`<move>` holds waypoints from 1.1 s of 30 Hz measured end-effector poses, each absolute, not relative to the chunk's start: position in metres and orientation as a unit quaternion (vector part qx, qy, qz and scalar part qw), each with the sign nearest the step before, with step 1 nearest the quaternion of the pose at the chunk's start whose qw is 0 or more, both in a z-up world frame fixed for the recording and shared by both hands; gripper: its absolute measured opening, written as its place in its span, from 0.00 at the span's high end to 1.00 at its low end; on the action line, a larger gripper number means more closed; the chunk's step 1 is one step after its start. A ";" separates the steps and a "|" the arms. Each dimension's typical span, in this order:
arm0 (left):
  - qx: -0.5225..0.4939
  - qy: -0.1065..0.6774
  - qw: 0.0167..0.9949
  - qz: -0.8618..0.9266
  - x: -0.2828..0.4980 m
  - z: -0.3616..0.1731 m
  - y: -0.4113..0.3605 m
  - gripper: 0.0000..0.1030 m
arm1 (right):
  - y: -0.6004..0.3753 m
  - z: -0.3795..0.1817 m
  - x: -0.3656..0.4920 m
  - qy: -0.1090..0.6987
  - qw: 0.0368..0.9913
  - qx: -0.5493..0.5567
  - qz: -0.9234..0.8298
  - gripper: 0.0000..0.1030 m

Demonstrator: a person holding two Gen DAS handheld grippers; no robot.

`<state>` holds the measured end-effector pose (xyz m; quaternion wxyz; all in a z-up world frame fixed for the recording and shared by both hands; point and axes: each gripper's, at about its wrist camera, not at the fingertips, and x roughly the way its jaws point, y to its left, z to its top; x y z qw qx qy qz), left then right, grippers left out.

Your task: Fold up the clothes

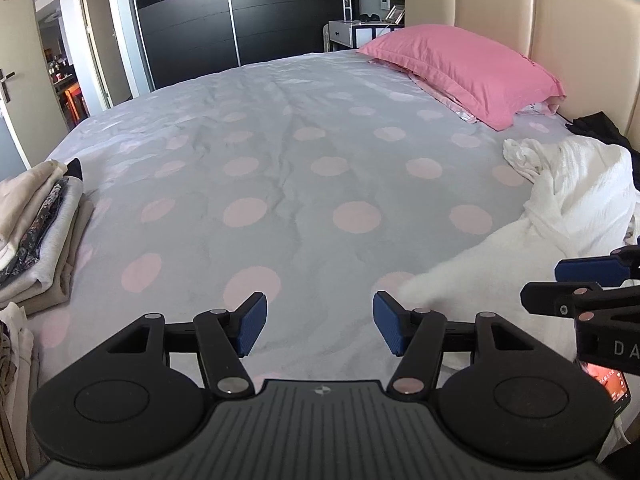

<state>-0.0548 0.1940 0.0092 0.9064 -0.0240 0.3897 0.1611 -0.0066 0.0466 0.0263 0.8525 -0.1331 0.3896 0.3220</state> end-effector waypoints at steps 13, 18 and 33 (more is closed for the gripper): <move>-0.003 0.426 0.900 0.095 -0.014 -0.032 0.156 0.37 | -0.039 -0.014 0.070 0.454 0.862 -0.105 0.202 0.43; 0.012 0.455 0.886 0.090 0.011 -0.058 0.152 0.36 | -0.055 -0.035 0.112 0.474 0.860 -0.099 0.164 0.39; -0.021 0.487 0.868 0.091 0.048 -0.103 0.149 0.57 | -0.094 -0.109 0.203 0.557 0.828 0.010 0.060 0.65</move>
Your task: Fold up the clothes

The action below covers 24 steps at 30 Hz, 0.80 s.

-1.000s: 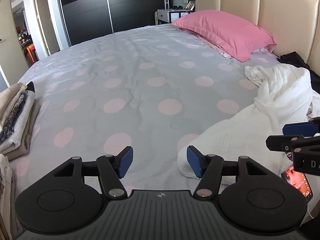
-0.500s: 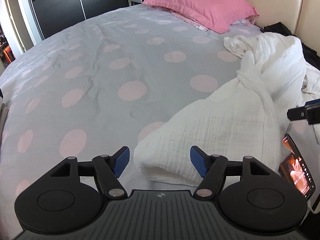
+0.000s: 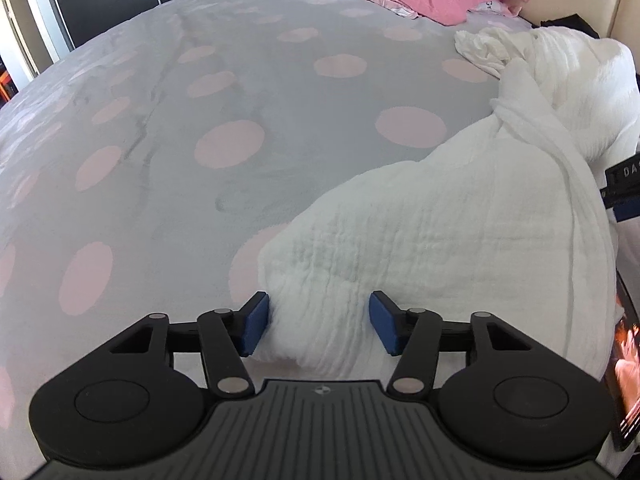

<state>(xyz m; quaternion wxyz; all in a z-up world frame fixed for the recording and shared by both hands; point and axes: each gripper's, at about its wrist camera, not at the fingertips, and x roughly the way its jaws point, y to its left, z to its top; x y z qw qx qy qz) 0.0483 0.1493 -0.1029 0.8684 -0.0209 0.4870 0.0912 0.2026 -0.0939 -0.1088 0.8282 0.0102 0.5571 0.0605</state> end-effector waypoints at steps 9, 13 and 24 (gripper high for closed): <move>-0.069 0.455 0.877 0.135 0.034 -0.063 0.177 0.95 | -0.036 -0.047 0.164 0.443 0.883 -0.079 0.135 0.95; -0.062 0.433 0.885 0.158 0.011 -0.035 0.192 0.95 | -0.001 -0.008 0.130 0.415 0.877 -0.055 0.234 0.95; -0.034 0.341 0.890 0.301 -0.103 0.055 0.263 0.96 | 0.077 0.069 -0.002 0.341 0.831 -0.061 0.435 0.96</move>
